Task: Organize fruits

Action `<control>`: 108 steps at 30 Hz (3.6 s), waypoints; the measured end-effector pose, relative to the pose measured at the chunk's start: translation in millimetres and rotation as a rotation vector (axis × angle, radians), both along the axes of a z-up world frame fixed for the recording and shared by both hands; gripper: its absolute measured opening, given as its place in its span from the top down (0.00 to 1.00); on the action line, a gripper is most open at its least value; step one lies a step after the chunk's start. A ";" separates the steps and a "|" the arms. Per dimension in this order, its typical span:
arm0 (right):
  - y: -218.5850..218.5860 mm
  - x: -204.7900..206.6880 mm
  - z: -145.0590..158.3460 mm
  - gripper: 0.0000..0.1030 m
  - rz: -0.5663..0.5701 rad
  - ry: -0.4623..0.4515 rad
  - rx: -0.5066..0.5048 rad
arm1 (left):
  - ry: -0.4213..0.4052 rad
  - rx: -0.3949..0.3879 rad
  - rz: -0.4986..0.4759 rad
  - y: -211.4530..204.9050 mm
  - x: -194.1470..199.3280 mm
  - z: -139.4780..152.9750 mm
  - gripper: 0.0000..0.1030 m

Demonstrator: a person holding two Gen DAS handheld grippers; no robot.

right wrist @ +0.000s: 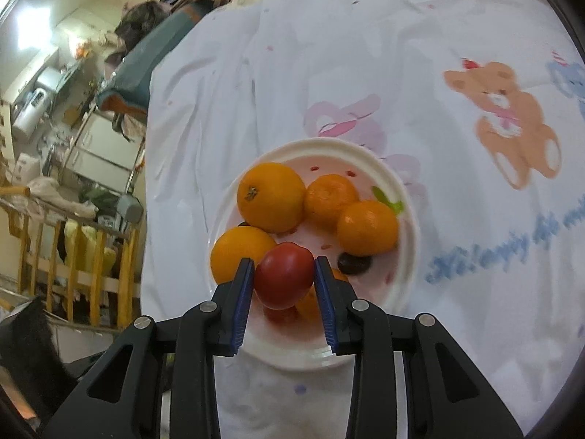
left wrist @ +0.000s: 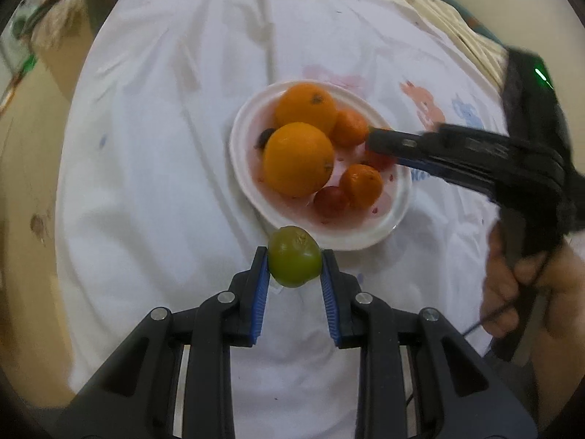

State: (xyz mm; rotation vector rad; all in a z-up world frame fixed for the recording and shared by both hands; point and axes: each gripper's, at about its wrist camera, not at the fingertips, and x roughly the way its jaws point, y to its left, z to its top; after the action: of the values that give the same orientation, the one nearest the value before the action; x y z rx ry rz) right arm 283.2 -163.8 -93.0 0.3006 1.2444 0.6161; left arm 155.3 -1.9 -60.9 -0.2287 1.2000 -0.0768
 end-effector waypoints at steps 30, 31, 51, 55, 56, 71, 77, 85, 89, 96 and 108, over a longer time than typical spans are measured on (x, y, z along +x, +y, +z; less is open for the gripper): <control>-66.5 -24.0 36.5 0.37 -0.134 -0.039 0.050 | 0.053 0.033 -0.006 -36.1 42.2 -31.9 0.74; -66.9 -24.2 37.6 0.37 -0.133 -0.042 0.049 | 0.062 0.036 -0.004 -36.1 42.6 -32.6 0.66; -70.8 -81.7 64.8 0.22 -0.126 -0.209 -0.079 | -0.246 0.199 0.090 -13.8 -9.4 46.7 0.22; -63.2 -118.8 84.6 0.19 -0.107 -0.327 -0.114 | -0.318 0.209 0.113 -0.7 -28.4 66.6 0.05; -62.8 -125.1 87.9 0.15 -0.108 -0.344 -0.117 | -0.332 0.198 0.122 2.5 -33.5 70.9 0.05; -61.6 -207.2 108.8 0.00 -0.176 -0.524 -0.163 | -0.392 0.198 0.112 2.9 -121.8 92.0 0.01; -55.3 -211.8 105.1 0.00 -0.170 -0.531 -0.186 | -0.414 0.215 0.135 -0.3 -130.2 88.9 0.01; -53.0 -206.3 98.0 0.00 -0.183 -0.519 -0.201 | -0.400 0.187 0.163 3.9 -125.9 83.6 0.01; -52.1 -207.5 98.9 0.00 -0.183 -0.525 -0.207 | -0.395 0.182 0.166 2.9 -123.9 81.7 0.01; -52.2 -207.9 99.0 0.00 -0.181 -0.524 -0.210 | -0.406 0.188 0.164 0.5 -123.6 79.6 0.01; -54.4 -206.2 100.8 0.00 -0.182 -0.526 -0.213 | -0.407 0.188 0.168 0.7 -125.4 80.2 0.01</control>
State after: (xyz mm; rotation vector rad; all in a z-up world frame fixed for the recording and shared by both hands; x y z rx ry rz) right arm 77.1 -218.2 7.8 0.0621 0.7557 0.3665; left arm 29.9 -1.2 19.3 -0.1386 0.7730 0.1316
